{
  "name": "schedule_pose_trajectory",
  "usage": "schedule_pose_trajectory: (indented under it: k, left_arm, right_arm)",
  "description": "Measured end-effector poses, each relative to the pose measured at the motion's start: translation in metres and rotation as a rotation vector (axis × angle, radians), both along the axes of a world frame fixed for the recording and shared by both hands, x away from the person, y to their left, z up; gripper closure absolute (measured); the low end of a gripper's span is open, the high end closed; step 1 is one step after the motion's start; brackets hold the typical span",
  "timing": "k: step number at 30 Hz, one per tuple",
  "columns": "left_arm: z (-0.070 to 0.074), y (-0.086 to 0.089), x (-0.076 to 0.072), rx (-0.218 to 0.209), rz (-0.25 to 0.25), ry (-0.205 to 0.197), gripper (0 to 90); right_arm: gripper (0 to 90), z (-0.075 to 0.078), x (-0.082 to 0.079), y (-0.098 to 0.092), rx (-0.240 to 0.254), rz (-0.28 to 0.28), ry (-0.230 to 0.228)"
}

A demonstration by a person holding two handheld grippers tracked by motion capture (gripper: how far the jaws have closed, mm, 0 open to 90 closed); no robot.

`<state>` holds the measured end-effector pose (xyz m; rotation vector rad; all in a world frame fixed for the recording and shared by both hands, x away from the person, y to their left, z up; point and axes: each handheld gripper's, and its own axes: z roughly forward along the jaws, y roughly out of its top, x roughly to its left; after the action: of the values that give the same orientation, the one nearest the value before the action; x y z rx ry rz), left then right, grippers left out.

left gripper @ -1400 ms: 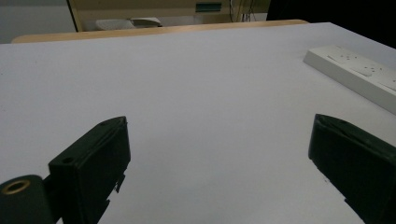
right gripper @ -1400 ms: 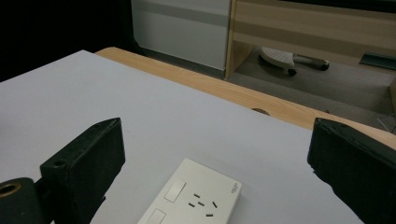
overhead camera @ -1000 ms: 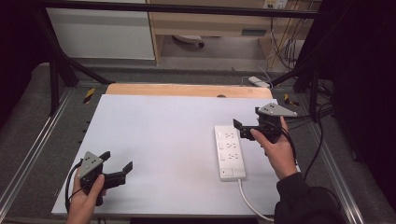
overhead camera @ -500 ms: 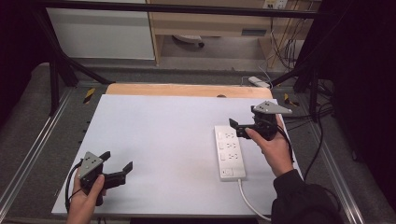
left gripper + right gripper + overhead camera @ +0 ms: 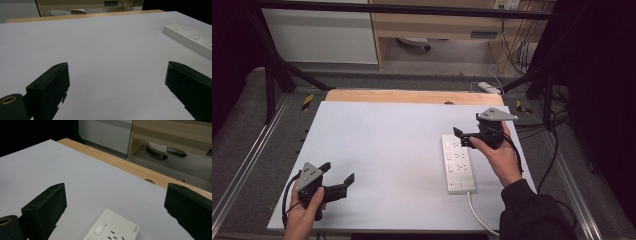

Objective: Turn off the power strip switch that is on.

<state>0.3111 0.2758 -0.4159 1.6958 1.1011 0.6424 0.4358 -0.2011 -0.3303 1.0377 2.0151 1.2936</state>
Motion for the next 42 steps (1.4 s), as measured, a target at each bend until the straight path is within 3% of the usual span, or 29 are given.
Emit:
schedule_pose_trajectory:
  k: [32,37,42]
  left_arm:
    - [-0.001,0.000,0.001,-0.002,0.001,0.007,5.7]
    - [-0.001,0.000,0.001,-0.003,0.002,0.008,5.7]
    - [-0.001,0.000,0.001,0.000,0.000,0.009,5.7]
  right_arm:
    - [6.2,-0.014,0.016,0.015,-0.010,0.036,0.059]
    - [11.1,-0.017,0.017,0.018,-0.015,0.047,0.060]
    - [22.0,-0.017,0.018,0.019,-0.008,0.060,0.048]
